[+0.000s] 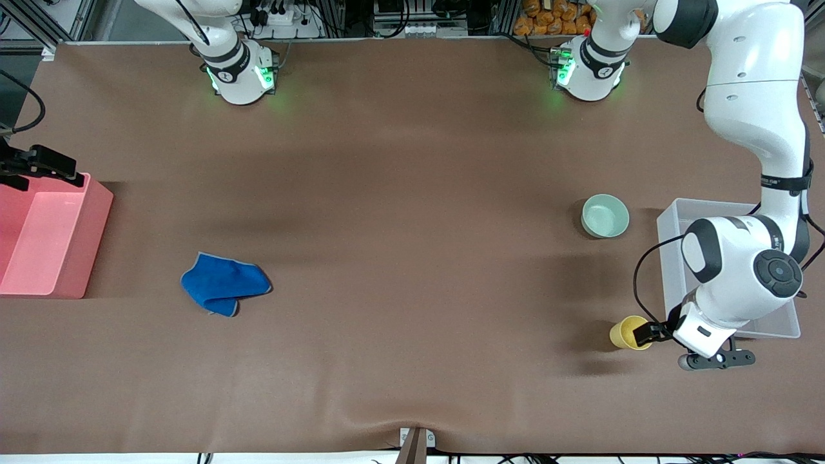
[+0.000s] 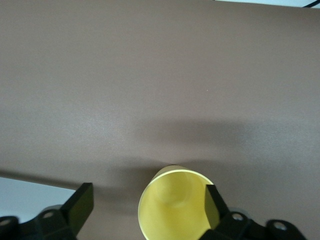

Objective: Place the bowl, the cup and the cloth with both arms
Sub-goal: 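Lower the left gripper over the yellow cup and grasp its rim, then lift the cup into the clear bin while the right gripper reaches the cloth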

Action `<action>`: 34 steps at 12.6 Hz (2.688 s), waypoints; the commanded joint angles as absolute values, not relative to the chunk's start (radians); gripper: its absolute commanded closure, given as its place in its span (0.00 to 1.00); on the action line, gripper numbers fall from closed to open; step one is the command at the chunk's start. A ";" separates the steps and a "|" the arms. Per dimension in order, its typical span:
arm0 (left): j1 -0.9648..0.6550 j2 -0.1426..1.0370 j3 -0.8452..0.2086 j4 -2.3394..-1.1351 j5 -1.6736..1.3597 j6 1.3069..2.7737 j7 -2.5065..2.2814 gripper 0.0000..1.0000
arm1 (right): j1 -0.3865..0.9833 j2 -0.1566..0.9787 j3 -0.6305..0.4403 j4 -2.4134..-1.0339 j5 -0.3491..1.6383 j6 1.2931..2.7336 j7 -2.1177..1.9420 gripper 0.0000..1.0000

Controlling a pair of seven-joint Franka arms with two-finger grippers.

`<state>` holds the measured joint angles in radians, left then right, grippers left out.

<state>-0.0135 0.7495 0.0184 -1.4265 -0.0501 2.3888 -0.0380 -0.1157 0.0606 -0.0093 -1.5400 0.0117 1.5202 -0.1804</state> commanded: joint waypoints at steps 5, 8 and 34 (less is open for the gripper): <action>-0.023 0.795 0.020 -1.402 -0.046 2.390 -0.048 0.18 | -0.129 0.064 -0.003 -1.539 0.009 1.514 -0.183 0.00; -0.014 0.793 0.020 -1.404 -0.035 2.390 -0.025 0.29 | -0.129 0.066 -0.003 -1.539 0.009 1.514 -0.183 0.00; 0.123 0.538 0.120 -1.468 -0.054 2.047 0.264 1.00 | 0.011 0.286 0.003 -1.427 0.054 1.566 -0.172 0.00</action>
<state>0.1247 0.5420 0.1239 -1.4091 -0.0501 1.9738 0.2525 -0.0067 0.1762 0.0083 -1.4644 0.0314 1.4986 -0.1779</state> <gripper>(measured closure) 0.974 0.000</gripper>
